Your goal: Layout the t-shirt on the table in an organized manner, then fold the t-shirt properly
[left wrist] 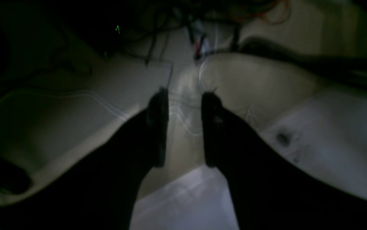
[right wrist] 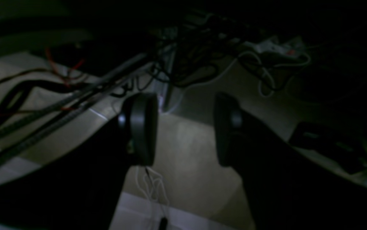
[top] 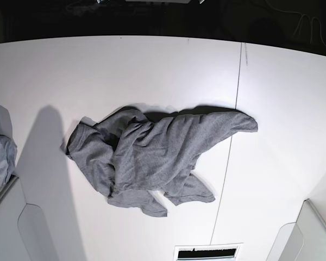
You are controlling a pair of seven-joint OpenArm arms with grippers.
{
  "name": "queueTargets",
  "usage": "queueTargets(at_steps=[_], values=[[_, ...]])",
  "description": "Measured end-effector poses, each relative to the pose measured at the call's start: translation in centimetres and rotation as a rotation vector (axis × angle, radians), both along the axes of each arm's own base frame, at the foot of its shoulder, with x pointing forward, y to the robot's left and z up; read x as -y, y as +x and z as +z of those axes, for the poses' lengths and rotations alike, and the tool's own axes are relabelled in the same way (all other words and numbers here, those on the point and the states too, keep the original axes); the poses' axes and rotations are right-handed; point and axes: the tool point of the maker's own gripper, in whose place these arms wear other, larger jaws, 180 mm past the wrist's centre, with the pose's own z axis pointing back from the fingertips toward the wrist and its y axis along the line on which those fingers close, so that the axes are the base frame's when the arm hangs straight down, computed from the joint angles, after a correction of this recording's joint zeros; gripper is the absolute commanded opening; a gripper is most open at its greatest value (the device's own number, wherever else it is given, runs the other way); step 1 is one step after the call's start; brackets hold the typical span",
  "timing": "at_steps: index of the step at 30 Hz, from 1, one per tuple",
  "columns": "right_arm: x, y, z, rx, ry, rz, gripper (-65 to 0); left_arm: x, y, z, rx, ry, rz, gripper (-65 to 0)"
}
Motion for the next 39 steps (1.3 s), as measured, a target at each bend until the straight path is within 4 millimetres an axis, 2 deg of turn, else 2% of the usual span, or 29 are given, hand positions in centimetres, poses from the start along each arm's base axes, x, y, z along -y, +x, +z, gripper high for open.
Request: queueTargets(at_steps=[7,11,14,18,22,27,32,37,39], values=[[1.6,-0.2,3.3,0.075,-0.001,0.019,-36.6,1.0,-0.2,3.2,0.050,-0.117,0.104,-44.5],[2.2,0.0,5.3,0.110,-0.002,0.051,-36.6,0.7,0.5,4.9,0.099,-0.145,0.165,-44.5],[2.3,0.1,6.9,0.123,-0.004,0.077,-36.6,-0.6,1.4,6.2,0.144,-0.140,0.233,-43.7],[2.1,1.1,9.6,0.183,0.021,0.082,-36.6,-2.7,2.8,8.3,0.217,-0.121,0.281,-39.3],[2.0,2.1,12.3,0.237,0.040,0.106,-36.6,-6.0,5.2,10.6,0.318,-0.067,0.340,-39.3],[0.9,5.3,15.5,0.328,0.064,0.130,-36.6,-10.4,7.5,13.6,0.380,-0.013,0.448,-39.3],[0.8,9.4,19.0,0.448,0.057,0.141,-36.6,-13.2,12.0,18.5,0.472,-0.061,0.433,-39.3],[1.0,15.1,22.6,0.626,0.060,0.118,-36.6,-15.8,17.0,24.5,0.653,-0.057,0.382,-39.0],[1.6,17.7,23.4,0.694,0.041,0.112,-36.6,-16.0,19.0,26.5,0.732,-0.068,0.341,-34.7]])
